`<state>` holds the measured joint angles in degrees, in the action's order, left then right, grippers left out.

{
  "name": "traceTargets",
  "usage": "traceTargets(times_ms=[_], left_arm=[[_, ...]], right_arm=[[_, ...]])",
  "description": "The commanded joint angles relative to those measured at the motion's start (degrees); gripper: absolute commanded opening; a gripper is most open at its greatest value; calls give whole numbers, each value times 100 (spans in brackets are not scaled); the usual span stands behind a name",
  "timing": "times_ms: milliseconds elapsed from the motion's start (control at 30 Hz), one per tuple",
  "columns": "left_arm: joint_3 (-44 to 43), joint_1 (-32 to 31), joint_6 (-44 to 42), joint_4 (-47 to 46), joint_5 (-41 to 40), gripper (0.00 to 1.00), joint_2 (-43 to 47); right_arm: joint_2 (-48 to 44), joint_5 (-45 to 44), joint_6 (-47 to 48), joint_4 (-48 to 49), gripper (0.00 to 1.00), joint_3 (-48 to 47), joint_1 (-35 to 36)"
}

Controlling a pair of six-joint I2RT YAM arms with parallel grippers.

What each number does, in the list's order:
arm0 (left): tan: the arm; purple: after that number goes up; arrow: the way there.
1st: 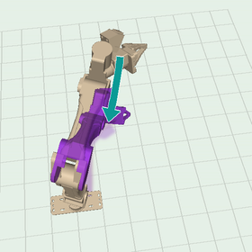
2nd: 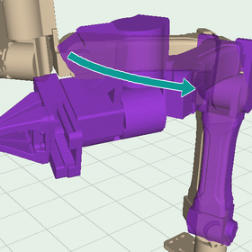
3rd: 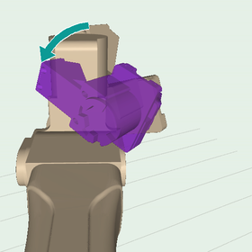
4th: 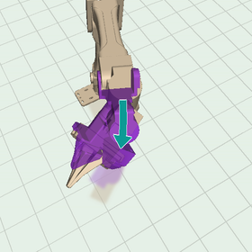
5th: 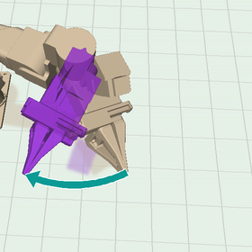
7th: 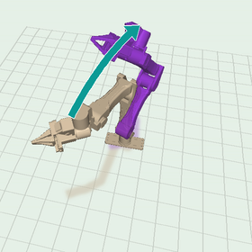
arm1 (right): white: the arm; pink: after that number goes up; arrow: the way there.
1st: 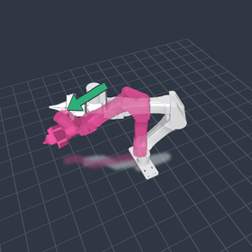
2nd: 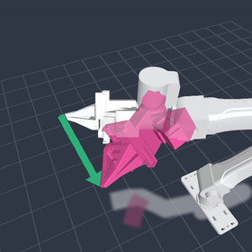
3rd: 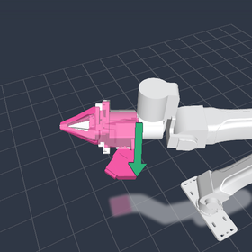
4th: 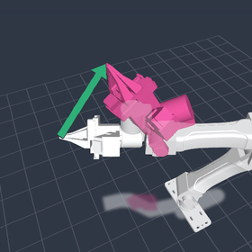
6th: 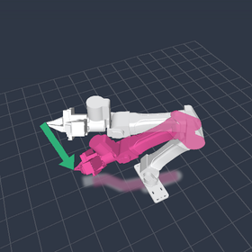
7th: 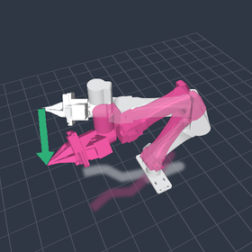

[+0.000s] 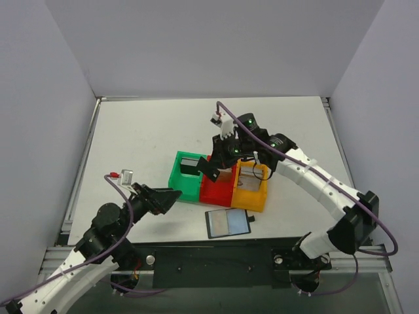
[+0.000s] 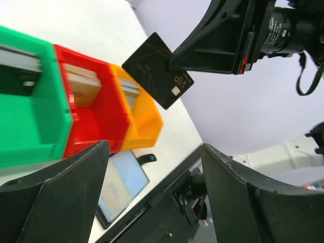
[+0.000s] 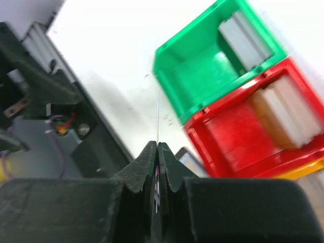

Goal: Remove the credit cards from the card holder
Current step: Place the credit card in the storage box.

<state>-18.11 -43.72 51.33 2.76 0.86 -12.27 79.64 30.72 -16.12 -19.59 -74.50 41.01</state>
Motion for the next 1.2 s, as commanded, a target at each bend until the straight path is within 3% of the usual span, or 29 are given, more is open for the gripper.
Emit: traceTargets(times_ms=[0, 233, 333, 567, 1167], left_arm=[[-272, 31, 149, 1638, -1254, 84, 471], [-272, 31, 123, 2008, -1466, 83, 989], [-272, 31, 114, 2158, -1545, 82, 1060], [-298, 22, 35, 2237, -1633, 82, 1174], [-404, 22, -71, 2580, -1765, 82, 1148]], right_arm=[[1059, -445, 1171, -167, 0, -748, 12], [1678, -102, 3330, 481, 0, -953, 293], [1713, 135, 3729, 781, 0, -952, 284], [2275, 373, 4116, 747, 0, -1435, 319], [3190, -92, 4196, 1608, 0, -1322, 592]])
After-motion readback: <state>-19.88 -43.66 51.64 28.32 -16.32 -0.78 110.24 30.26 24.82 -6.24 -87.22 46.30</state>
